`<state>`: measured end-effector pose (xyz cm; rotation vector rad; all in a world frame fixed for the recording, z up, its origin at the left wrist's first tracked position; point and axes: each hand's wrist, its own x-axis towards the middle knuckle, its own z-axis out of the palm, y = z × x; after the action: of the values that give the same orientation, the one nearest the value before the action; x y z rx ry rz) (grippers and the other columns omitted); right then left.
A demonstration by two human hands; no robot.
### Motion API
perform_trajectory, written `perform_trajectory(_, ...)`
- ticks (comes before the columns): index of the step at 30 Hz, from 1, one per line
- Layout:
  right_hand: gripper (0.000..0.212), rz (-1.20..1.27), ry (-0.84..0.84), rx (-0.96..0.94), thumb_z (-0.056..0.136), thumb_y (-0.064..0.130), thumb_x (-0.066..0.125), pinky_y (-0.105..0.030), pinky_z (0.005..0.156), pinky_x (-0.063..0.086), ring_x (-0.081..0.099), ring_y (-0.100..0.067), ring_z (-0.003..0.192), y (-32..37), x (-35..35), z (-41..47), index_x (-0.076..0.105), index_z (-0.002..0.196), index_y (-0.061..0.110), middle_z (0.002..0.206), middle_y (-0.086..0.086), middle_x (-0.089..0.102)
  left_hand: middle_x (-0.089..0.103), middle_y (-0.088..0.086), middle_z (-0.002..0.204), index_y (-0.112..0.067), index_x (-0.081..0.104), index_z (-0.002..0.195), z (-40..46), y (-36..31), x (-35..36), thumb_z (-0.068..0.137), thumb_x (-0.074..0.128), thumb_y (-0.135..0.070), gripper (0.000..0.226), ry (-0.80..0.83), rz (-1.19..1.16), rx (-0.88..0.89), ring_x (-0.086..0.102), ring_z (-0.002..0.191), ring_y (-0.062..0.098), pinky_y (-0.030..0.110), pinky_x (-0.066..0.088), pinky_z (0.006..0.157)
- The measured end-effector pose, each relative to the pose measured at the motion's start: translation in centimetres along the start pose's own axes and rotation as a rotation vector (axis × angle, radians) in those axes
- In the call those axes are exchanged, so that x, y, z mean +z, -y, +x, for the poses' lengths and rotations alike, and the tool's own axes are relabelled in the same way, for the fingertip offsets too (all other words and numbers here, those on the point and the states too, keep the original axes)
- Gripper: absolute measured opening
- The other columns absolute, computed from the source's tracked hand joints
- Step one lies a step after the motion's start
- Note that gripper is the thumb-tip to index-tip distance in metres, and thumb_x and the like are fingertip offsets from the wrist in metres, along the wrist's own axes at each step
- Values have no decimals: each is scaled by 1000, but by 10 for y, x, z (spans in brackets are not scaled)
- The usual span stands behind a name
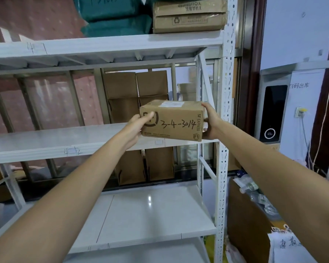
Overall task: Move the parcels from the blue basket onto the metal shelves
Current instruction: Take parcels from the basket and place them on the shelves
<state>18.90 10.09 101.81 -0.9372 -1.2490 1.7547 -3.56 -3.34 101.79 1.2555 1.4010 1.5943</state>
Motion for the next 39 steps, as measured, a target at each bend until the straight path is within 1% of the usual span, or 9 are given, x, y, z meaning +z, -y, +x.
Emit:
perform_trajectory(5, 69, 28, 47, -186, 78, 80, 42, -52, 84, 56, 72, -29, 89, 24, 27, 52, 69, 103, 21, 94, -11, 75, 56, 3, 131, -11, 43, 133, 59, 2, -7, 81, 73, -25, 61, -134, 90, 53, 50, 123, 18, 37, 37, 109)
perform_trajectory(9, 55, -90, 100, -255, 77, 78, 48, -37, 65, 61, 75, -19, 69, 21, 36, 93, 69, 87, 28, 73, -1, 76, 60, 7, 124, -11, 46, 125, 98, 24, -13, 81, 71, -16, 50, -199, 65, 33, 54, 117, 22, 43, 42, 106)
perform_trajectory(14, 50, -165, 102, -210, 82, 70, 47, -46, 93, 51, 67, -26, 90, -5, 36, 155, 67, 85, 24, 82, -4, 72, 61, 7, 124, -9, 46, 129, 136, 60, -21, 81, 69, -15, 54, -243, 79, -43, 55, 115, 23, 42, 45, 102)
perform_trajectory(19, 52, -144, 157, -77, 82, 67, 44, -44, 87, 53, 67, -27, 86, -27, 36, 191, 64, 90, 19, 87, -8, 72, 63, 7, 120, -9, 49, 126, 152, 86, -26, 85, 61, -8, 43, -263, 63, -84, 59, 107, 19, 28, 49, 76)
perform_trajectory(27, 50, -297, 152, -50, 83, 67, 39, -31, 67, 51, 66, -23, 76, -25, 44, 199, 59, 84, 21, 67, -2, 71, 63, 8, 116, -12, 48, 120, 157, 100, -37, 84, 58, -5, 38, -294, 61, -87, 57, 112, 26, 39, 52, 91)
perform_trajectory(32, 48, -283, 130, -103, 86, 70, 41, -33, 71, 50, 63, -20, 83, -29, 41, 189, 58, 89, 26, 83, -3, 67, 60, 5, 124, -11, 46, 128, 146, 99, -34, 83, 58, -5, 47, -352, 98, -35, 58, 113, 21, 24, 50, 77)
perform_trajectory(34, 41, -273, 95, -184, 87, 72, 39, -34, 79, 45, 55, -12, 82, -32, 38, 180, 55, 87, 35, 86, 5, 61, 47, 3, 141, -13, 39, 138, 134, 98, -36, 82, 63, -10, 60, -417, 154, -21, 49, 123, 19, 22, 38, 88)
perform_trajectory(37, 59, -327, 30, -271, 87, 73, 36, -41, 103, 31, 47, -21, 119, -42, 28, 162, 50, 129, 33, 130, 2, 52, 42, 4, 145, -15, 39, 139, 109, 104, -38, 80, 63, -11, 64, -485, 204, 4, 43, 123, 18, 26, 32, 91)
perform_trajectory(39, 75, -355, -76, -290, 88, 71, 39, -41, 103, 31, 42, -25, 131, -54, 20, 146, 37, 144, 22, 146, -4, 44, 47, 4, 140, -15, 45, 134, 88, 111, -36, 81, 59, -9, 55, -518, 205, 18, 44, 114, 15, 26, 33, 89)
